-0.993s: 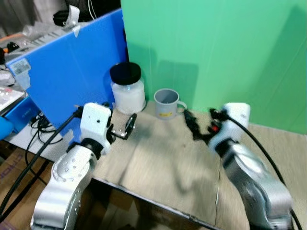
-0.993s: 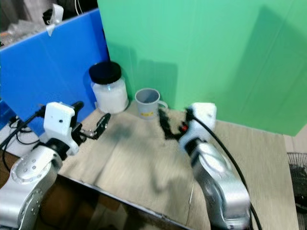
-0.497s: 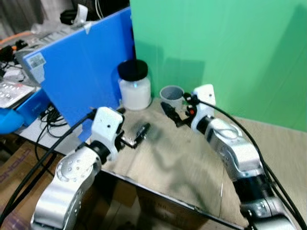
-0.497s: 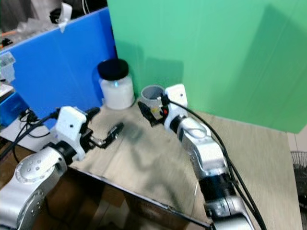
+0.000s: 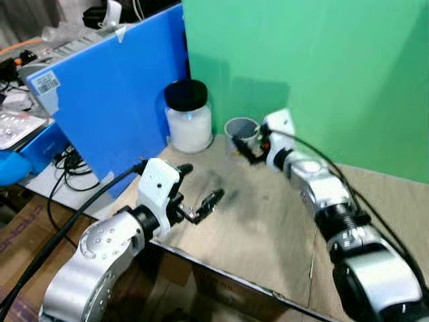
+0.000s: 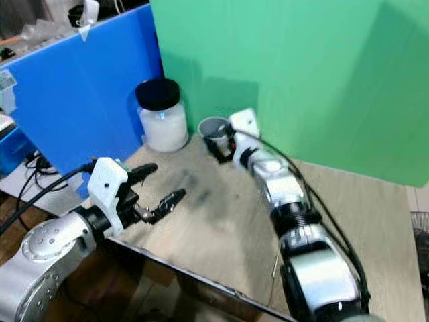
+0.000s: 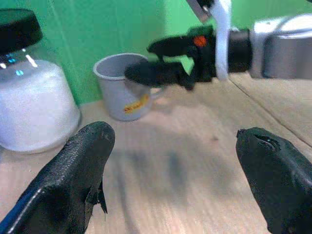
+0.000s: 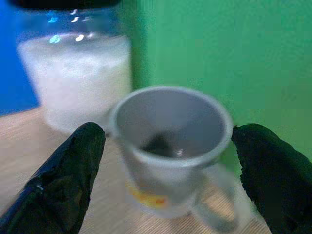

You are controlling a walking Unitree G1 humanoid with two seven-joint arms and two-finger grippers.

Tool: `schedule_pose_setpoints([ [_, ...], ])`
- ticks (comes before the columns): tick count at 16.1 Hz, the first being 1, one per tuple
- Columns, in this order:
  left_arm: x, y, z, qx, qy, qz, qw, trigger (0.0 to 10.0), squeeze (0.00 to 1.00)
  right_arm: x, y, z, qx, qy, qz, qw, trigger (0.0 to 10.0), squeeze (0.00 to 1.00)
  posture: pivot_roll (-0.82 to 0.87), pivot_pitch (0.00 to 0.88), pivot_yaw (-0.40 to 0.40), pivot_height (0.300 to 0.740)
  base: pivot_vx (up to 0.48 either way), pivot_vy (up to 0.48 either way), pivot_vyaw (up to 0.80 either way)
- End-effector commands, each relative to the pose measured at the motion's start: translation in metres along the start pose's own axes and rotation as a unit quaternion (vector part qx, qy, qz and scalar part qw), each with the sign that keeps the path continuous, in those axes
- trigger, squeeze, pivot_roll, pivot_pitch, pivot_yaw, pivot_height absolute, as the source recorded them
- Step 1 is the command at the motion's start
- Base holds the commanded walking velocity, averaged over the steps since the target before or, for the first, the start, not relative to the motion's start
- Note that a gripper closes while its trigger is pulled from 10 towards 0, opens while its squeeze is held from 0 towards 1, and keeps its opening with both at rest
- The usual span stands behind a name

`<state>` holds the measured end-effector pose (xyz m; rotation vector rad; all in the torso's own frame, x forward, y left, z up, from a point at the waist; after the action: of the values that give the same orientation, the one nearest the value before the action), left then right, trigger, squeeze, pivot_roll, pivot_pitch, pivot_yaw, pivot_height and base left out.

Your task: Setting the table

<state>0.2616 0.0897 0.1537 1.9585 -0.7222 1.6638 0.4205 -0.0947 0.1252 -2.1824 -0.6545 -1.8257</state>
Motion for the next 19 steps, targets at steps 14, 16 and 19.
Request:
schedule_pose_setpoints([
  [14,0.001,0.006,-0.004,-0.025,-0.002,-0.001,1.0,10.0,1.0,-0.034,0.0,-0.006,0.089,-0.058,0.015,0.994,10.0,0.0,0.13,0.0,0.065,0.74,0.0,0.0,0.0],
  [16,0.0,0.006,-0.004,-0.026,-0.001,0.001,1.0,10.0,1.0,-0.034,-0.011,-0.01,0.147,-0.054,0.014,0.987,10.0,0.0,0.13,0.0,0.065,0.74,0.0,0.0,0.0],
  [19,0.0,0.006,-0.004,-0.027,-0.001,0.004,1.0,10.0,1.0,-0.034,-0.009,-0.011,0.148,-0.053,0.001,0.988,7.6,0.0,0.13,0.0,0.067,0.74,0.0,0.0,0.0],
])
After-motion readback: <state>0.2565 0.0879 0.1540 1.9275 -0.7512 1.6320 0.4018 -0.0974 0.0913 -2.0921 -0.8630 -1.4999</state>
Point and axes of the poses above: a point about 5 cm out from each wrist's last joint towards the gripper, its own z axis pointing out of the wrist towards the gripper, its own x axis along the axis of the wrist's last joint, y = z × x, the point moved 5 cm from there along z, pointing out of the wrist towards the gripper, and after that the axes turned 2 degrees about -z, right-handed, at the moved point
